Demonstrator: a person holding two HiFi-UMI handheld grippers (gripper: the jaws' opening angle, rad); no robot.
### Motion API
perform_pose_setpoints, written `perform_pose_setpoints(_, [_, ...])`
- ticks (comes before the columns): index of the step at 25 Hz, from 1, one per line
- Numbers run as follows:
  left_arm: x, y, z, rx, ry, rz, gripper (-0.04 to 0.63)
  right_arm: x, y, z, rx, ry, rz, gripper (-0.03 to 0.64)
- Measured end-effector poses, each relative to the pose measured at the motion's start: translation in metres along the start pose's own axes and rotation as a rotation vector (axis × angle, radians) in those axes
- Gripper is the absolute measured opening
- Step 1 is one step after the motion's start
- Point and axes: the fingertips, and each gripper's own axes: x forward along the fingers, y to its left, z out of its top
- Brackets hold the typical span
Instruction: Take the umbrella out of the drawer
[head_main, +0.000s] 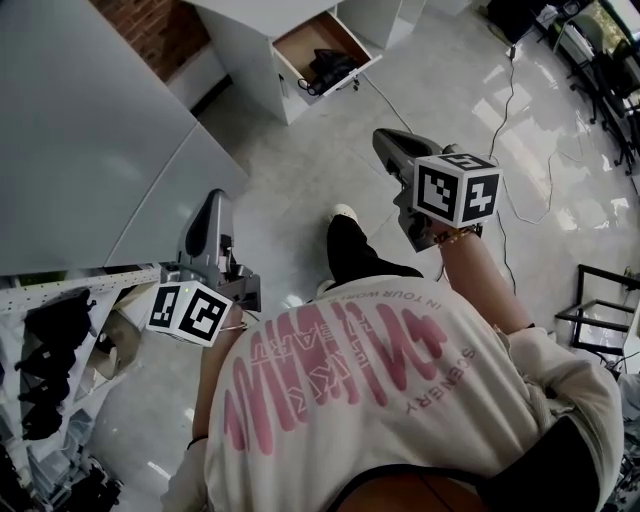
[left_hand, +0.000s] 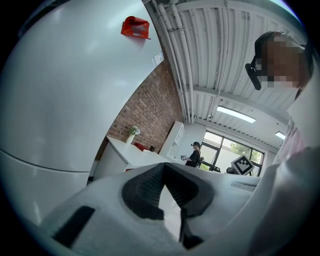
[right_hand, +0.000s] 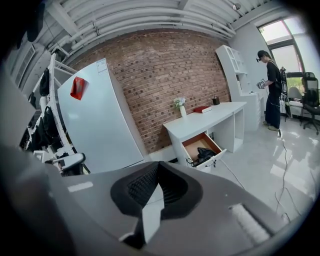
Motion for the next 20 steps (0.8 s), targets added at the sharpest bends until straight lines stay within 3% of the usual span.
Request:
perform_pose_setpoints(8, [0.031, 0.016, 0.019, 0.023, -0.032, 0.041, 0.003, 0.041, -0.011, 0.033, -0.013, -0.011, 0.05, 0.012])
perform_pose_setpoints(20, [0.137, 0.026, 0.048, 0.049, -0.075, 0.052, 0.003, 0.1, -0.072, 0.112, -0.051, -0.027, 0.083, 0.012])
